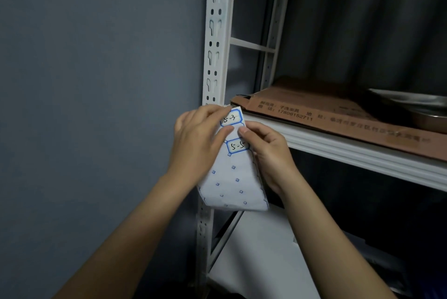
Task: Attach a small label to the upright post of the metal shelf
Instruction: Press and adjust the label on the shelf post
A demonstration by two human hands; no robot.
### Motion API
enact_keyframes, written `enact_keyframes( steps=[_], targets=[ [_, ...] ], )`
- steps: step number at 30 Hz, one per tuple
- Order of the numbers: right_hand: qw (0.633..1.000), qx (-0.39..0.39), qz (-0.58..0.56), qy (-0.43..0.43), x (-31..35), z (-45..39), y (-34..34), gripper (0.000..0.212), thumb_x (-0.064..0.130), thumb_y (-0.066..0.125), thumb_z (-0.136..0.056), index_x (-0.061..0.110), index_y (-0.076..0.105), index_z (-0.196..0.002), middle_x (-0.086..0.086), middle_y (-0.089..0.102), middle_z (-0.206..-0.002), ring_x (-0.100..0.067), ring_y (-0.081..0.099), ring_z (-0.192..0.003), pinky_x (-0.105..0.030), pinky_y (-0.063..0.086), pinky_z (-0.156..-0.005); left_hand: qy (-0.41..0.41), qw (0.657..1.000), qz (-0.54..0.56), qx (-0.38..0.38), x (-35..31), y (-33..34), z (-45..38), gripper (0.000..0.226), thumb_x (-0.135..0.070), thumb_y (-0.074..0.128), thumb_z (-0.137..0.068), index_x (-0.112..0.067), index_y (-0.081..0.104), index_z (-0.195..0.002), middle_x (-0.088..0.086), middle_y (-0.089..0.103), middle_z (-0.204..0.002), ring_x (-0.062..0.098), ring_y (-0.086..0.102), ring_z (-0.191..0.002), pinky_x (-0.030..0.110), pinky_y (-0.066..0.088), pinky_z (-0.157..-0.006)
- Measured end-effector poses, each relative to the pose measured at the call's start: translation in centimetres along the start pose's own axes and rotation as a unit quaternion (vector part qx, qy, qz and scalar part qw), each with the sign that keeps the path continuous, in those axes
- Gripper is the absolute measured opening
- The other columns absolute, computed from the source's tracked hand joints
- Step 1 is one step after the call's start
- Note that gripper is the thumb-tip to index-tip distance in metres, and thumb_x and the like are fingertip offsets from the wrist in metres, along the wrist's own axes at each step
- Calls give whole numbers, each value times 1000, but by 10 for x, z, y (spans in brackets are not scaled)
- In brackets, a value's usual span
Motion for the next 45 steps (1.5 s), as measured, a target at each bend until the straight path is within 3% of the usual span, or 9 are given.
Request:
enact_keyframes(
  steps=[4, 9, 14, 18, 22, 28, 32, 37, 45],
  targets=[
    [999, 9, 33, -22, 7, 1, 0, 10, 11, 64, -89, 13, 74, -89, -7, 74, -86, -17, 68, -80, -33, 54, -84, 40, 997, -62, 7, -7, 2, 3, 37, -40, 48, -89, -19, 68, -113, 3, 59, -121, 19, 40, -112, 33, 25, -91],
    [985, 26, 133, -103, 28, 4, 7, 17, 8, 60, -92, 21, 71, -89, 9, 73, -84, -1, 65, -83, -14, 50, -80, 46, 995, -84, -11, -14, -6, 2, 33, -41, 49, -89, -21, 71, -104, -1, 63, -97, 21, 52, -86, 30, 30, -75],
    [955, 23, 238, -178, 42, 2, 15, 19, 5, 59, -92, 19, 71, -96, 15, 69, -91, 5, 63, -89, -15, 47, -87, -32, 999, 6, 14, -3, -8, -4, 25, -36, 62, -86, -18, 72, -100, -1, 69, -96, 24, 64, -83, 33, 50, -69],
    [935, 16, 283, -212, 50, -2, 17, 22, 6, 60, -91, 25, 70, -93, 24, 66, -84, 12, 61, -84, -10, 46, -81, -68, 997, 35, 25, 4, -6, -10, 18, -35, 62, -87, -23, 72, -95, -6, 70, -96, 17, 64, -86, 34, 51, -73],
    [925, 13, 319, -207, 53, -11, 17, 16, 7, 62, -90, 12, 74, -98, 19, 66, -84, 7, 60, -80, -16, 48, -81, -106, 989, 90, 46, 18, -2, -13, 23, -41, 55, -86, -28, 73, -93, -12, 68, -94, 10, 62, -84, 37, 51, -76],
    [917, 34, 335, -213, 64, -13, 28, 15, 7, 60, -91, 9, 74, -97, -6, 72, -87, -14, 63, -80, -22, 48, -73, -123, 985, 108, 47, 24, -2, -20, 15, -35, 61, -87, -26, 73, -90, -12, 67, -91, 9, 62, -82, 37, 51, -77],
    [921, 44, 330, -201, 60, -13, 27, 16, 4, 60, -91, 8, 73, -99, -4, 71, -87, -7, 60, -78, -13, 45, -71, -151, 967, 198, 60, 29, 0, -17, 8, -35, 62, -81, -37, 69, -79, -12, 69, -87, 10, 66, -82, 40, 53, -79],
    [929, 50, 304, -204, 54, -13, 25, 18, 3, 62, -90, 11, 73, -100, 15, 67, -84, 11, 59, -77, -5, 43, -74, -144, 963, 219, 63, 30, -3, -14, 19, -22, 64, -88, -40, 68, -82, -10, 70, -88, 9, 65, -82, 36, 54, -79],
    [955, 16, 237, -178, 49, -17, 22, 19, 7, 65, -89, 25, 71, -90, 5, 68, -87, -3, 59, -76, -16, 47, -75, -186, 957, 222, 25, 34, -6, -15, 12, -21, 61, -90, -25, 63, -79, -12, 66, -83, 4, 60, -78, 25, 47, -71]
  ],
)
Point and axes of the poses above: each hand's wrist, its own z-axis away from the middle knuckle, its own y-axis out of the palm, x = y × z, the point moved 9 cm from there along -z, towards the middle knuckle
